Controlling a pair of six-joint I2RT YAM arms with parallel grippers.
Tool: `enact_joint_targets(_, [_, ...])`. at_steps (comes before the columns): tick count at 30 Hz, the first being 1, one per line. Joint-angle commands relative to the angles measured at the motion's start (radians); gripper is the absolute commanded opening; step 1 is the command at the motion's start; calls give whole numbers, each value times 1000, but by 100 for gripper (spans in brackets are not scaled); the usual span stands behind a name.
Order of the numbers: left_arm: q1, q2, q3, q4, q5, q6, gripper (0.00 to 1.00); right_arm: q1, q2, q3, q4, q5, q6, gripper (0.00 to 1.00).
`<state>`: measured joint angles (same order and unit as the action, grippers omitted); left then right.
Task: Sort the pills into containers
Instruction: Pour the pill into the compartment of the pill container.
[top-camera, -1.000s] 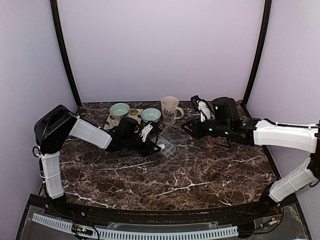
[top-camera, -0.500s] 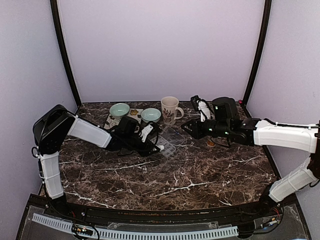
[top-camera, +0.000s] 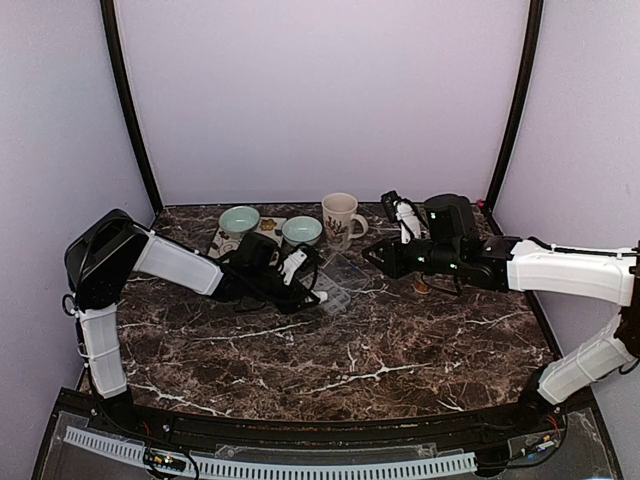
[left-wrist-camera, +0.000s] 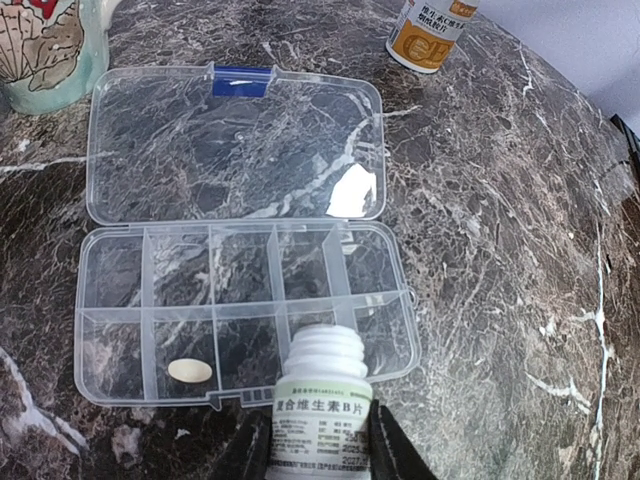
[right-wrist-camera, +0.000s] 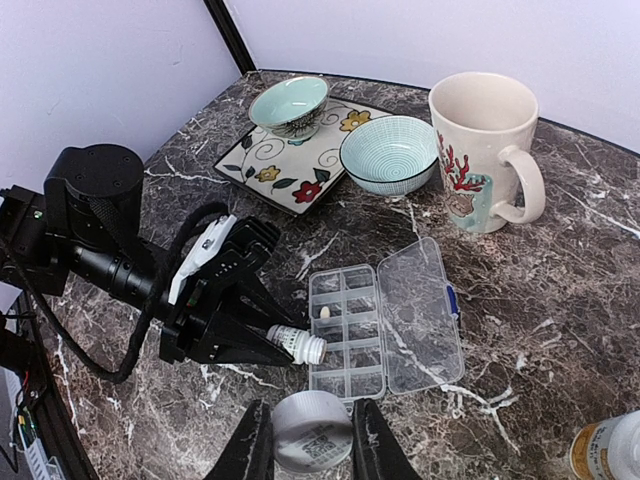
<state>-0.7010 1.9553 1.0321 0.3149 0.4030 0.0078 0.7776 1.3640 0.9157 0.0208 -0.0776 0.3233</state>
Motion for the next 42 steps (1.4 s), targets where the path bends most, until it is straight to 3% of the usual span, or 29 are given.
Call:
enact_joint_targets(1, [-6, -54, 27, -43, -6, 21, 0, 1, -7, -4, 21, -5, -3, 0])
enact_joint_targets(42, [-19, -83, 65, -141, -38, 68, 0, 3, -5, 11, 9, -13, -1, 0])
